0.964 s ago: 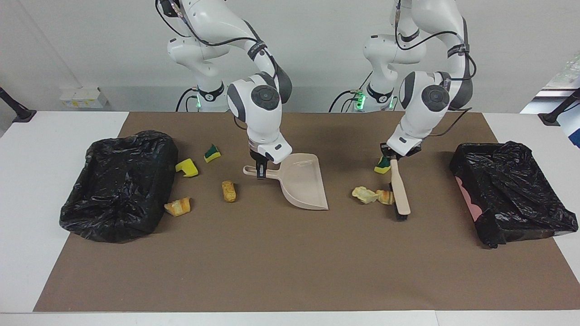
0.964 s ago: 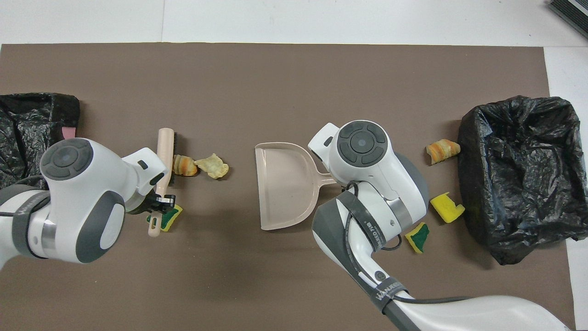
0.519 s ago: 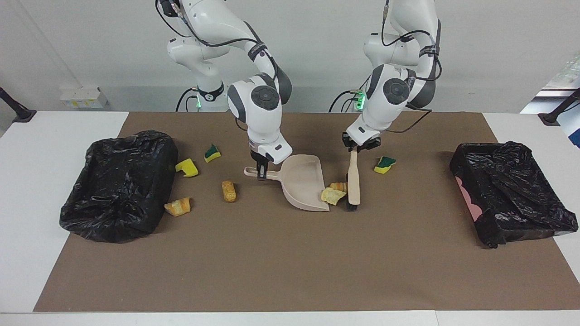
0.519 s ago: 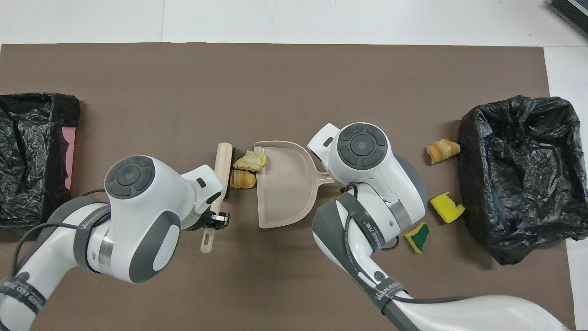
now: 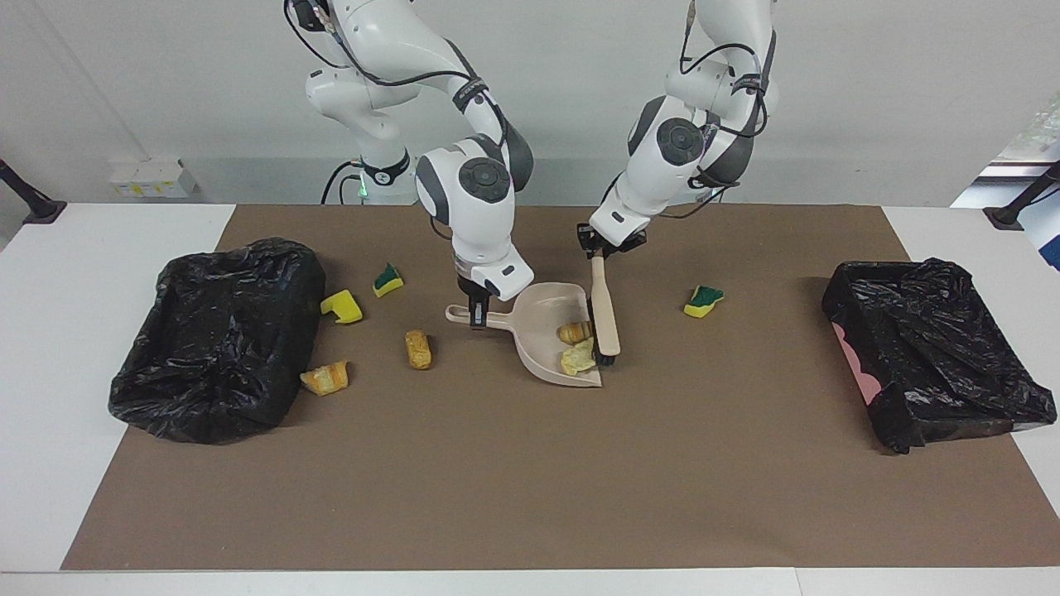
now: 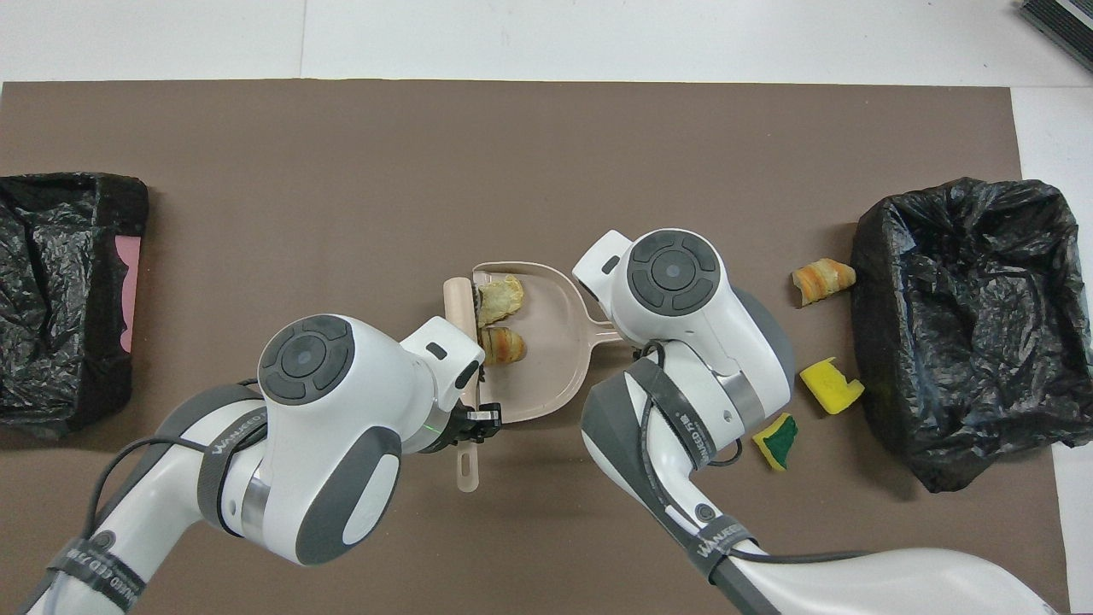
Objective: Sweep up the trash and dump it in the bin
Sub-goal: 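Sweep the debris into the dustpan held by the right gripper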
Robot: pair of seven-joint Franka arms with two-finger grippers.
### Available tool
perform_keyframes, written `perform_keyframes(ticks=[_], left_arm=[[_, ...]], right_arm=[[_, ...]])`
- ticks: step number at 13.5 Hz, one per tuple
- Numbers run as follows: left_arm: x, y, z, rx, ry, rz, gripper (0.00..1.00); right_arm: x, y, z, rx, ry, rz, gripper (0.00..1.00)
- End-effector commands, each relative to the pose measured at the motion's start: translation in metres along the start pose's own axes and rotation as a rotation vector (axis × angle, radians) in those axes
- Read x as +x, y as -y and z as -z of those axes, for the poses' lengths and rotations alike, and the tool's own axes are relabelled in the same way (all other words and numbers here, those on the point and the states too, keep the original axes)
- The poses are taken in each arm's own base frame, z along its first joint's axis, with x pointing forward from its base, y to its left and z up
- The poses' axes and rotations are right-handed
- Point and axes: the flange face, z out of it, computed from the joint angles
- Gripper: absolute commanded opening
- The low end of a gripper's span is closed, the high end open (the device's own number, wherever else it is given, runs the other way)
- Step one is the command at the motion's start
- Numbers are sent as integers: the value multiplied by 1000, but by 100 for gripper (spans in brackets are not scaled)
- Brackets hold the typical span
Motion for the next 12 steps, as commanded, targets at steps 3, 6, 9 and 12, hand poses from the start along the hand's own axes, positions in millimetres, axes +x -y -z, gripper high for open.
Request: perform_keyframes(ticks=[3, 6, 9, 12], left_arm=[[-19, 30, 44, 20, 69, 139, 0], [-23, 70, 49, 236, 55, 230, 0], [-23, 117, 52, 355, 82, 297, 0], [-45, 158, 39, 434, 54, 376, 0]], right_arm=[[-1, 7, -5, -20, 10, -9, 0], [2, 10, -5, -26, 7, -2, 0], [18, 20, 1, -34, 3, 27, 0], [17, 24, -3, -26, 8, 29, 0]])
